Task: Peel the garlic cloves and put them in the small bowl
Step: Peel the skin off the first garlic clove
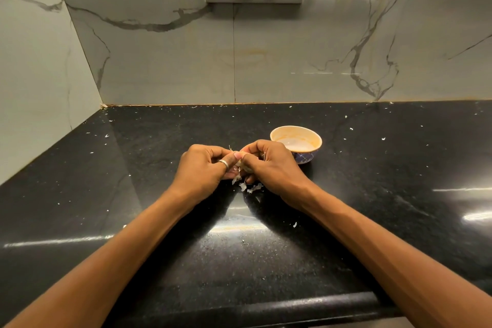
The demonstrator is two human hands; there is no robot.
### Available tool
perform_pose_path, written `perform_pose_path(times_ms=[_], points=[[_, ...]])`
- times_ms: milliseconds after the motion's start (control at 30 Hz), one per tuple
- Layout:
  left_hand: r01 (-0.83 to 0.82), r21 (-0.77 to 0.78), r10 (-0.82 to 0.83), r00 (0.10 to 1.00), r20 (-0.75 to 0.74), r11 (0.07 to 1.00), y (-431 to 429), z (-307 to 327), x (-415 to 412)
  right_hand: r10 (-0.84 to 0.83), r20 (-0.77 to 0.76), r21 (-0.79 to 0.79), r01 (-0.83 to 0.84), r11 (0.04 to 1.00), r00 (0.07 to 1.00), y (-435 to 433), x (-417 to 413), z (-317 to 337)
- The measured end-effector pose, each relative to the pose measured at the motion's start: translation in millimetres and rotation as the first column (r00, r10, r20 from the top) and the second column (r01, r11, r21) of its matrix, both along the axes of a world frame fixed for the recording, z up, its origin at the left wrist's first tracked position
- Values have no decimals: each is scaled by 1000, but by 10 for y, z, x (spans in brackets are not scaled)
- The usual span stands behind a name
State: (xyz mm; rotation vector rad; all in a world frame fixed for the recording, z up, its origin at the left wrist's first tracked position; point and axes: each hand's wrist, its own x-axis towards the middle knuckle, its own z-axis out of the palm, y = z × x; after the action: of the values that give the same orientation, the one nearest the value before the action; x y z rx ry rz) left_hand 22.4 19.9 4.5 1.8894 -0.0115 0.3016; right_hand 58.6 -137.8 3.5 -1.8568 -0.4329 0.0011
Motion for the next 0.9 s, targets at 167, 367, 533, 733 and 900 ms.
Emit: perform_pose_path(times_ms=[167, 367, 533, 733, 900], points=[[-20, 110, 15, 999, 44, 994, 5, -7, -16, -8, 64, -95, 15, 995, 998, 18, -8, 8], [-19, 55, 17, 999, 33, 998, -9, -4, -6, -87, 119, -87, 98, 991, 989, 25, -28, -6], [-43, -66, 41, 999, -27, 997, -67, 19, 1, -157, 151, -74, 169, 983, 976, 38, 9, -42], [-94, -103, 91, 995, -35, 990, -64, 41, -17, -80, 155, -67, 91, 994, 985, 47, -37, -9], [-112, -131, 108, 993, -43, 985, -33, 22, 11, -50, 252, -126, 84, 989, 966, 58, -61, 1]])
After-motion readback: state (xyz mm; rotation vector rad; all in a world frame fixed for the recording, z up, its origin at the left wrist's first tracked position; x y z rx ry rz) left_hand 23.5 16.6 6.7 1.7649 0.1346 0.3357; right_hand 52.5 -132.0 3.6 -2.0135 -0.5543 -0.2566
